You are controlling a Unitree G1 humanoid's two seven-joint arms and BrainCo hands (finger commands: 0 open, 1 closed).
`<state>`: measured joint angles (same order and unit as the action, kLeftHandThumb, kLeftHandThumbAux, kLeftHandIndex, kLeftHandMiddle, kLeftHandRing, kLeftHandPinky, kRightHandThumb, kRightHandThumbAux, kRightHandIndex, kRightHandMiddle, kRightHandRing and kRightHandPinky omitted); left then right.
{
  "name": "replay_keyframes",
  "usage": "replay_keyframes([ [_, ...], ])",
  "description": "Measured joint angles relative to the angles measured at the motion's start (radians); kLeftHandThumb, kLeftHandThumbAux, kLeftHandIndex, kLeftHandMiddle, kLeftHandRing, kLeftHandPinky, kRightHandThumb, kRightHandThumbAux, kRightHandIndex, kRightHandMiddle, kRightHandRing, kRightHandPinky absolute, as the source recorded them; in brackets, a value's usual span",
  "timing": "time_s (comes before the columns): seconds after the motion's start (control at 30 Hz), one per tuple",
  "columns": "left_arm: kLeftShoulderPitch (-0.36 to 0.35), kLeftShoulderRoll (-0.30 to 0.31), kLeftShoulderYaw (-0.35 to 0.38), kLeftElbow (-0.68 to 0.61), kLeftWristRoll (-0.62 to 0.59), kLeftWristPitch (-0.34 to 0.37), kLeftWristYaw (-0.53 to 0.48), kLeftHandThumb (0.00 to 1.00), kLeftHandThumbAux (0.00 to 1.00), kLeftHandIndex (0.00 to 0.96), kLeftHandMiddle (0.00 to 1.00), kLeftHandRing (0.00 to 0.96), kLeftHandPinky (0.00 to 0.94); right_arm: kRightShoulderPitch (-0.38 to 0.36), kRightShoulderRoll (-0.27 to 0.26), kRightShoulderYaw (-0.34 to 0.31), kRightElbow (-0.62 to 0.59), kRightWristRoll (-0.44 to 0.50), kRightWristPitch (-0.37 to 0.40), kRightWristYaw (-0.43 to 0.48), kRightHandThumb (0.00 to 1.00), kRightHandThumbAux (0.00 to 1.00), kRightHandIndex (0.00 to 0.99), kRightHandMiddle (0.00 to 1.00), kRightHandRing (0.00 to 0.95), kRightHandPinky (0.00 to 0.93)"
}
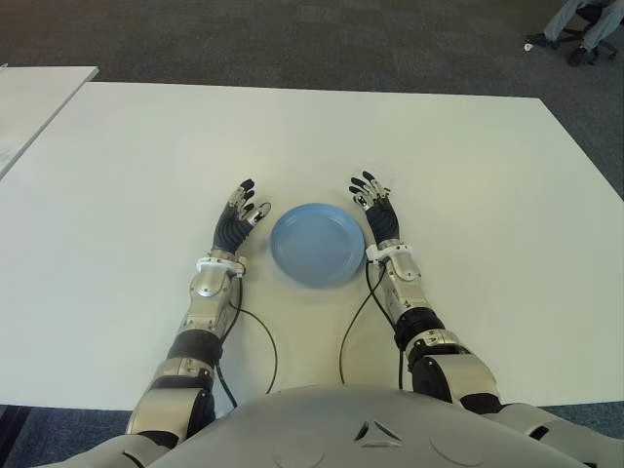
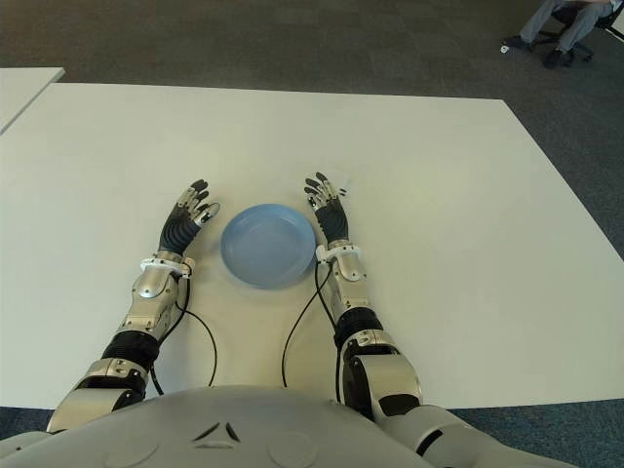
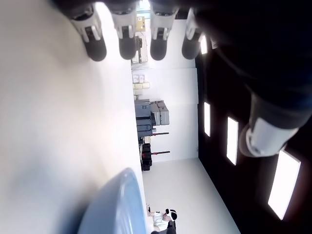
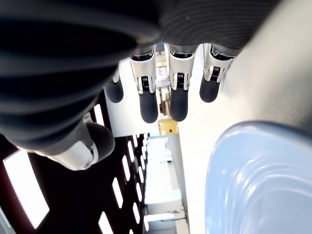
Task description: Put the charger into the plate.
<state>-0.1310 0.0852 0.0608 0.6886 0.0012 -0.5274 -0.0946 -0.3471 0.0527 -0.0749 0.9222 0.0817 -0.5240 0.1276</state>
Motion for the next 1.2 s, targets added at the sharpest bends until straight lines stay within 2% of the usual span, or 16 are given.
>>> replay_keyframes([
  [0.17,-0.008,-0.001,0.000,0.010,0.000,-0.002,0.001,0.000,0.551,0.000,0.006,0.000,0.010,0.001,0.000,-0.010,-0.003,0.001,-0.008,0.000,0.016,0.642,0.054,0.173,0.138,0.101],
  [0.33,-0.012,-0.001,0.000,0.015,0.001,-0.002,0.001,0.000,0.550,0.000,0.005,0.000,0.002,0.056,-0.002,-0.017,-0.104,0.001,0.007,-0.018,0.032,0.666,0.053,0.162,0.132,0.114],
  [0.53,-0.016,-0.001,0.001,0.017,0.000,-0.005,0.001,0.000,0.545,0.000,0.001,0.000,0.001,0.156,0.000,-0.013,-0.336,-0.015,0.096,-0.082,0.069,0.701,0.056,0.145,0.124,0.134],
  [0.77,-0.017,-0.001,0.001,0.020,0.000,-0.005,0.001,0.000,0.544,0.000,0.000,0.000,0.005,0.228,0.007,0.009,-0.632,-0.053,0.153,-0.160,0.139,0.745,0.047,0.137,0.127,0.149],
  [1.0,-0.032,-0.003,0.000,0.046,0.001,-0.006,0.001,0.000,0.543,0.000,0.000,0.000,0.000,0.259,0.008,0.023,-0.931,-0.091,0.269,-0.252,0.225,0.734,0.046,0.136,0.129,0.150],
  [1.2,-0.045,-0.004,0.000,0.065,0.001,-0.006,0.002,0.000,0.540,0.000,0.000,0.000,0.000,0.240,0.000,0.004,-1.022,-0.092,0.355,-0.284,0.290,0.708,0.037,0.132,0.127,0.153],
])
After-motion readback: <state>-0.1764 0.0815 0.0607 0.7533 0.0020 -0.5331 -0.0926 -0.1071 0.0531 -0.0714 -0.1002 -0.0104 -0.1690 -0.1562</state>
